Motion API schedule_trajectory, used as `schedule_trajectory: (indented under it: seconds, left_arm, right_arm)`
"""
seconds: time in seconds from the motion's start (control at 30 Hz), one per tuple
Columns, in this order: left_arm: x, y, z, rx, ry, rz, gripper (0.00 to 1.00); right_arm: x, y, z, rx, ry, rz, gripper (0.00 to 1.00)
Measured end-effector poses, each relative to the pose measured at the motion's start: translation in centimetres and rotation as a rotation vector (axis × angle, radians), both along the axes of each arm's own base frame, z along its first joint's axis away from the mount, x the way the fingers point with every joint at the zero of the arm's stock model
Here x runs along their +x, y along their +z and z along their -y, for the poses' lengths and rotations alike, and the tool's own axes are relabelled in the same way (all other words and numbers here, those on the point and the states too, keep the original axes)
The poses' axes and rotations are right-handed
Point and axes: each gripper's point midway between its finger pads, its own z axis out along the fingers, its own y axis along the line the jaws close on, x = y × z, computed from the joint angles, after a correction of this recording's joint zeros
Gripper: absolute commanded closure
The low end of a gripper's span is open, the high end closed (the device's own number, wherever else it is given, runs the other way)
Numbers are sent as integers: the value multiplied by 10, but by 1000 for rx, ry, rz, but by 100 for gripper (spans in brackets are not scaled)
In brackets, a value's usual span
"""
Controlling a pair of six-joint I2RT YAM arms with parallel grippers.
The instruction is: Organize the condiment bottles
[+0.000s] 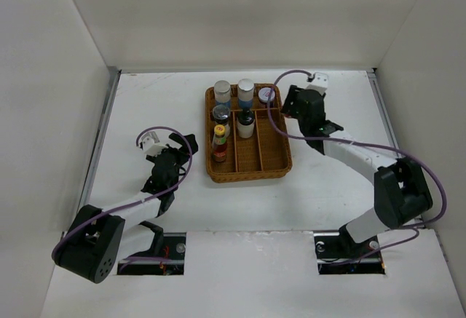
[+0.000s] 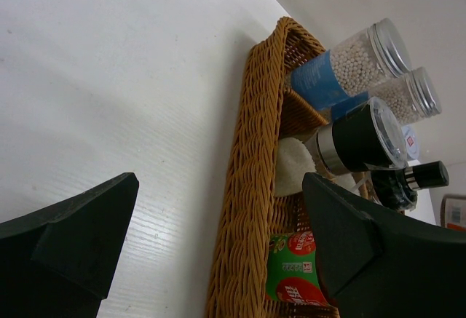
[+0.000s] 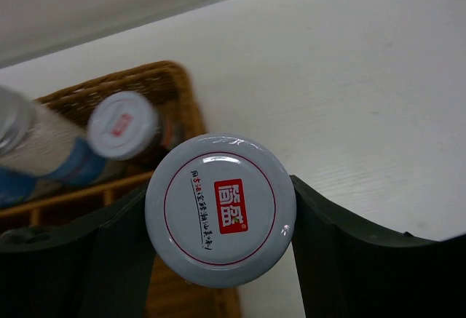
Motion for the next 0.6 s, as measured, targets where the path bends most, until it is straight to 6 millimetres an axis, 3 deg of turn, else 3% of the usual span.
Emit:
schedule_trajectory:
  seconds: [0.1,0.2,0.53,0.6]
  left_arm:
    - [0,1,0,-1,0,2,0]
    - [0,1,0,-1,1,2,0]
    - [0,0,-2,0,8,0,0]
    - [0,0,-2,0,8,-1,0]
  right_arm:
    - [-3,4,-48,11,114,8,52]
    - [1,-7,-71,1,161,-15,52]
    - [16,-73,-91,-71,189,-140,50]
    - [15,-83,-92,-85,187,-161,46]
